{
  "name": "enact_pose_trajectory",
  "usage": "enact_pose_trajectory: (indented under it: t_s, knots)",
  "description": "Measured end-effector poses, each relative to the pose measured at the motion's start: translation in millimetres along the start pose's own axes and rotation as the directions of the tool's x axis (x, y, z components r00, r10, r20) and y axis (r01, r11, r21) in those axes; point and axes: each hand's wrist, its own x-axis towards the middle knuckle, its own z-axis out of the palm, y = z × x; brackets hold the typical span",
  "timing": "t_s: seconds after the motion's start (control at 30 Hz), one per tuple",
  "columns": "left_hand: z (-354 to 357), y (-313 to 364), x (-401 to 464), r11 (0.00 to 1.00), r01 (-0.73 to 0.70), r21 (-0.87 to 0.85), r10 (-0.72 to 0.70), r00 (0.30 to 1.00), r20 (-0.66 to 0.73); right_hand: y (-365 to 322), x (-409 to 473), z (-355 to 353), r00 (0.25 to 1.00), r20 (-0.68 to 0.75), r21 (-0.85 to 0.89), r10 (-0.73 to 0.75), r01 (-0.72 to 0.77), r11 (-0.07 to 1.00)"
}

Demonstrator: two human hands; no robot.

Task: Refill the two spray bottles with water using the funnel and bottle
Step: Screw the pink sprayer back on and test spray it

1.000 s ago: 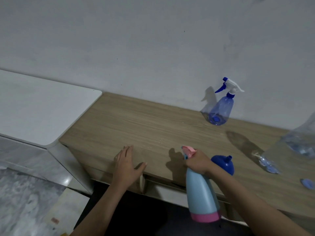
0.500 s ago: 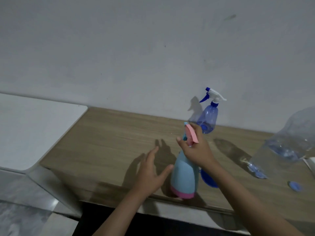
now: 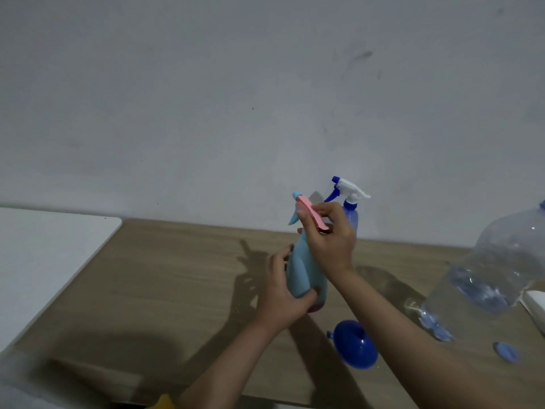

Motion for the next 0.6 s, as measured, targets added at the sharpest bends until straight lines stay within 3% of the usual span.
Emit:
enact_pose_trajectory:
  t_s: [0.13,0.23,0.37,0.6]
  knots:
    - [6.8,-0.2,35.1,0.991,0.057,0.122,-0.048,0.996,-0.077,14.3,29.9,3.0,0.963,0.149,0.04,0.222,-0.231,0.972]
    - [11.3,-3.5,63.2,0.98,0.095,0.174,-0.075,0.99,-0.116,24.8,53.1,7.6,0.91,0.299,0.013,0.288,-0.306,0.952]
    - [15.4,-12.4,100.2,0.939,0.096,0.33,-0.038,0.983,-0.179,44.7,84.3,22.6,0.858,0.425,-0.067,0.29,-0.29,0.955]
    - [28.1,-36.5,152.4,0.909,0.174,0.378,-0.089,0.968,-0.233,83.4,121.5,48.1,0.773,0.58,-0.242,0.256,-0.137,0.961]
